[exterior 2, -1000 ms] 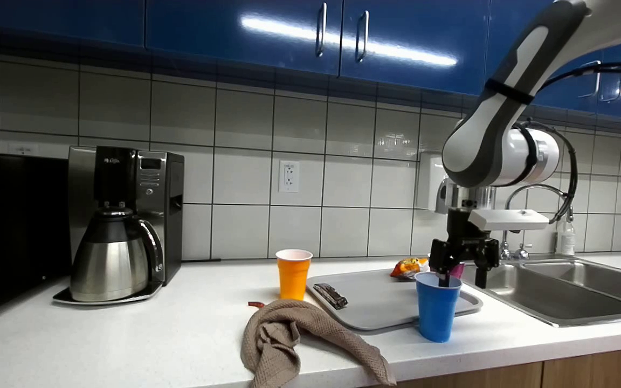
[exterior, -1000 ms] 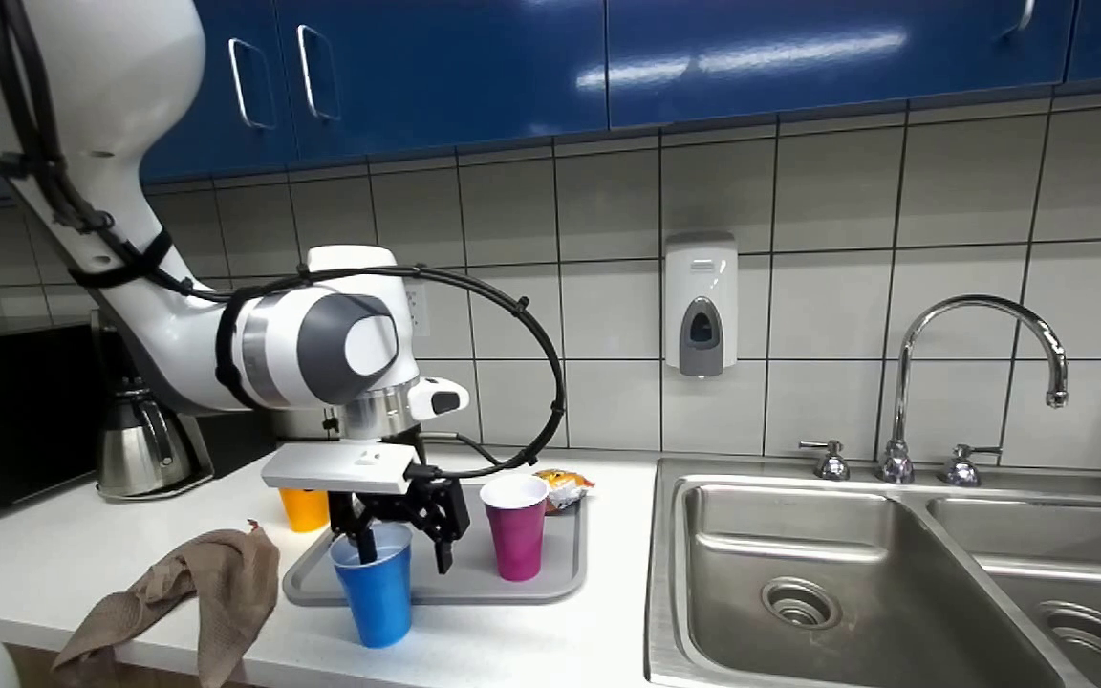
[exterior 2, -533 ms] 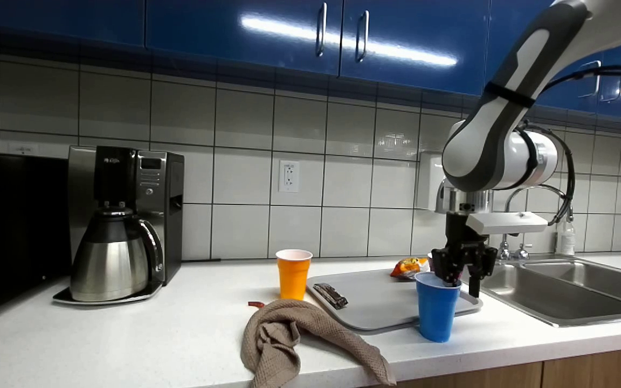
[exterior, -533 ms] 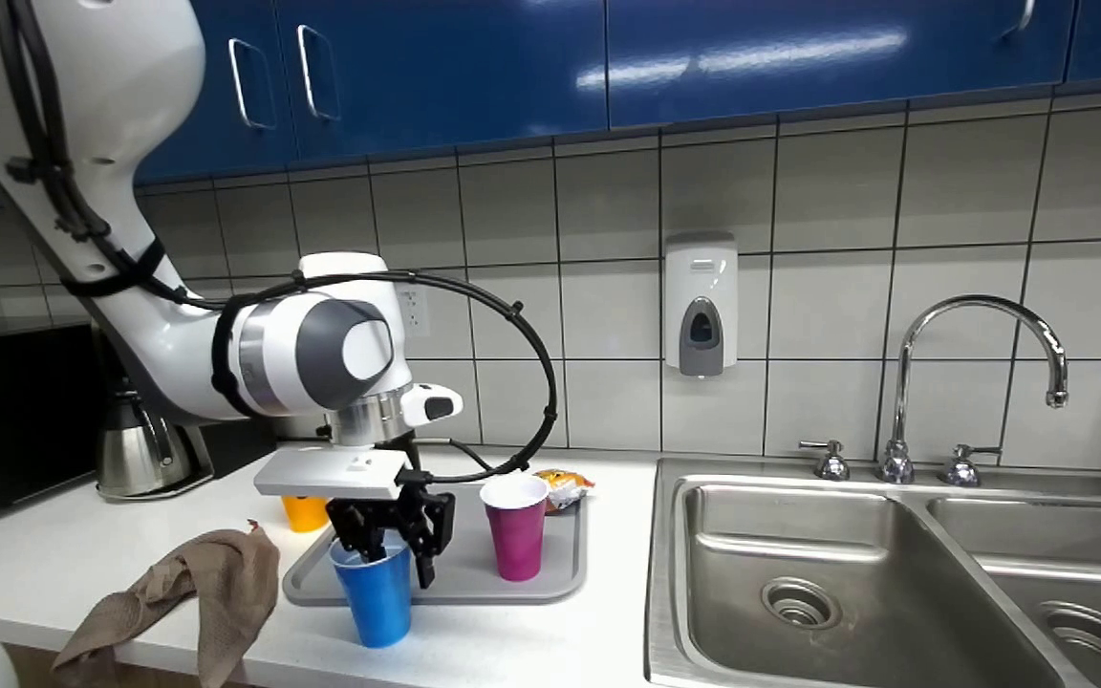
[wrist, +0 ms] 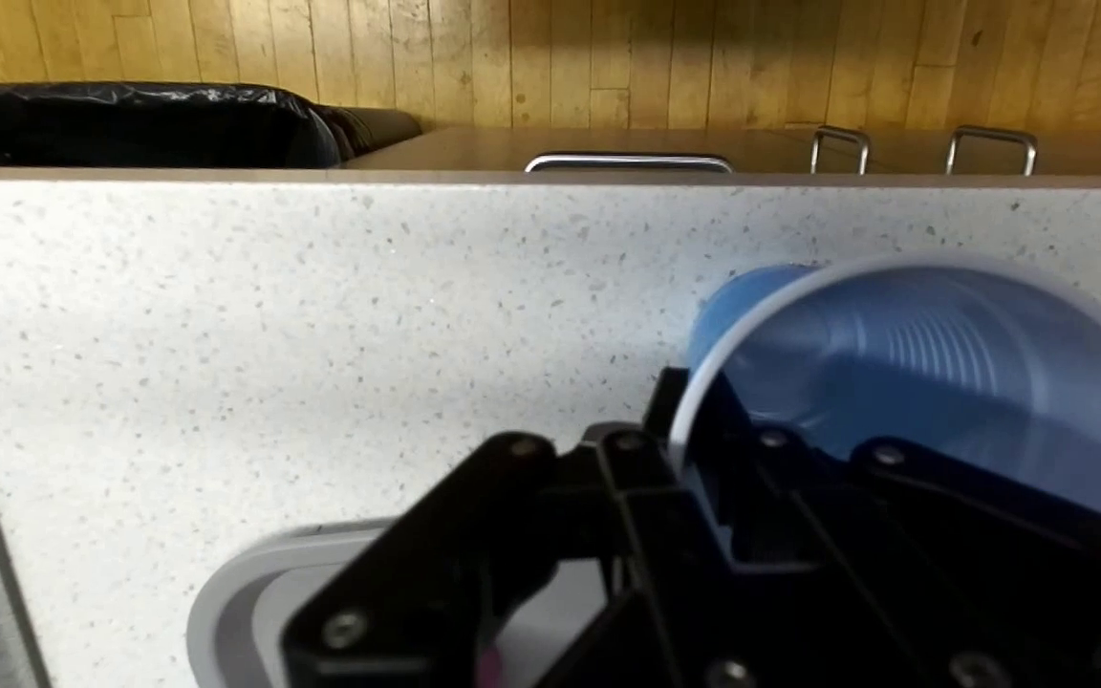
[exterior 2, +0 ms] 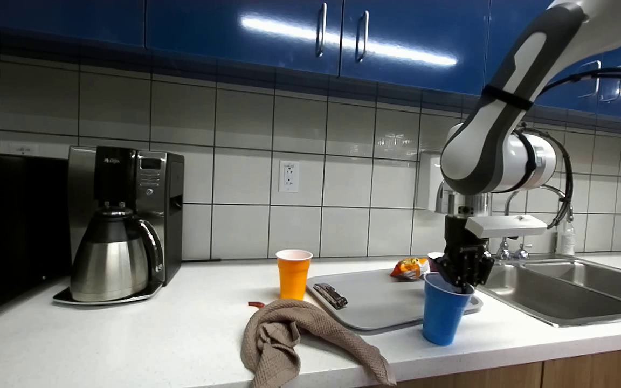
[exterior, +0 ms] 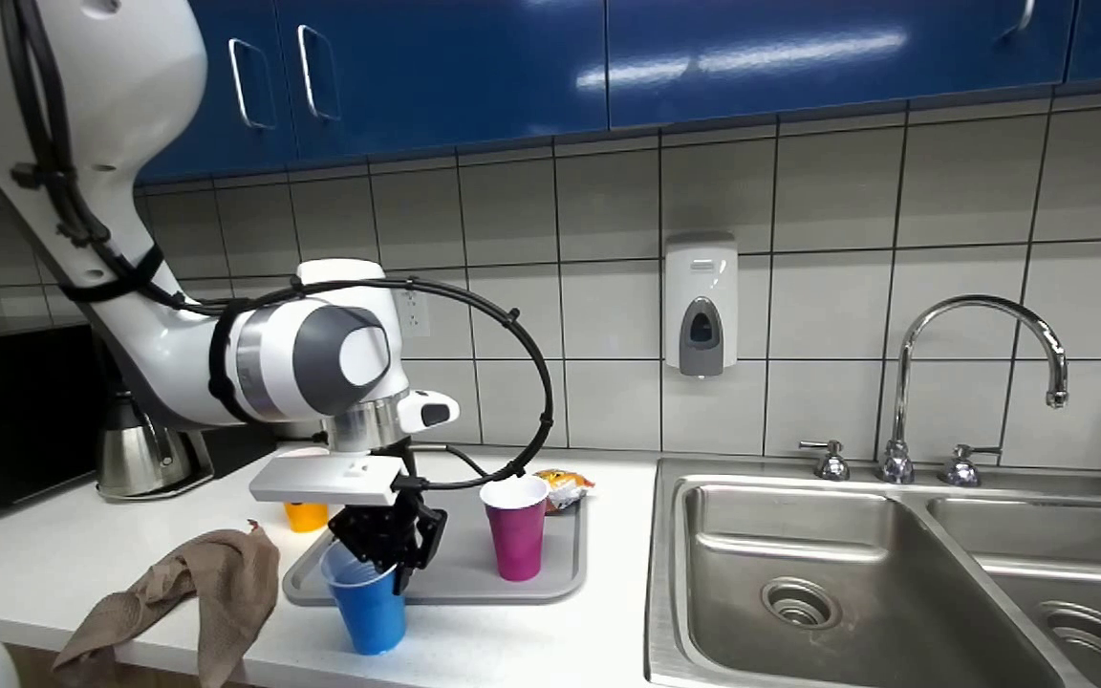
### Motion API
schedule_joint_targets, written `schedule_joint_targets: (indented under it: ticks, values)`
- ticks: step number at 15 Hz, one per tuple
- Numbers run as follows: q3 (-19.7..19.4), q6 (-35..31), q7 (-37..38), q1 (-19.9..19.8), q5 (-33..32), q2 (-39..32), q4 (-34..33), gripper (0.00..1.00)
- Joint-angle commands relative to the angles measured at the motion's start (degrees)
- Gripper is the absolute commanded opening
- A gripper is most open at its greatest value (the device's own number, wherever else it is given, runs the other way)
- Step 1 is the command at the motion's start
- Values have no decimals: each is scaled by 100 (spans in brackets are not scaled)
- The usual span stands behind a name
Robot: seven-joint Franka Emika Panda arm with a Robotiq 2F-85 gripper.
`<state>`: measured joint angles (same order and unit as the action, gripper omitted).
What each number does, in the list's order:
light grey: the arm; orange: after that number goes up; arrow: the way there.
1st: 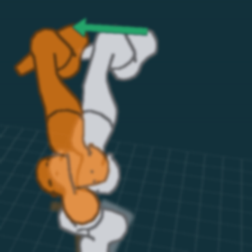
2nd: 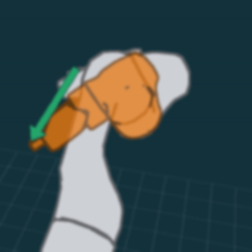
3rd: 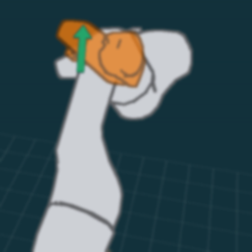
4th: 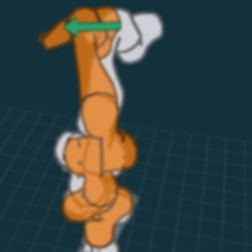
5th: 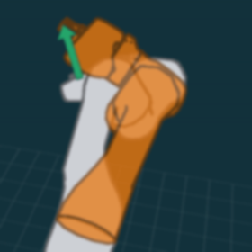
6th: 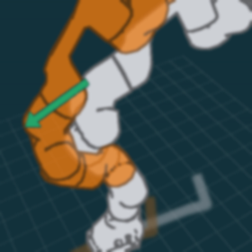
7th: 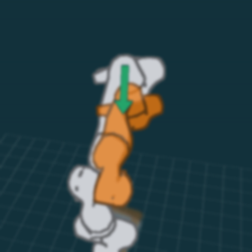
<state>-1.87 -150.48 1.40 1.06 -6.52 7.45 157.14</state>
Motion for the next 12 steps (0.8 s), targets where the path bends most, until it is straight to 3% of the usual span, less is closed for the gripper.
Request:
schedule_joint_targets:
  ticks: [1,12]
  values:
    - [44,42,-237,-4,294,76,14,2]
    - [67,326,-519,148,1037,173,-307,1]
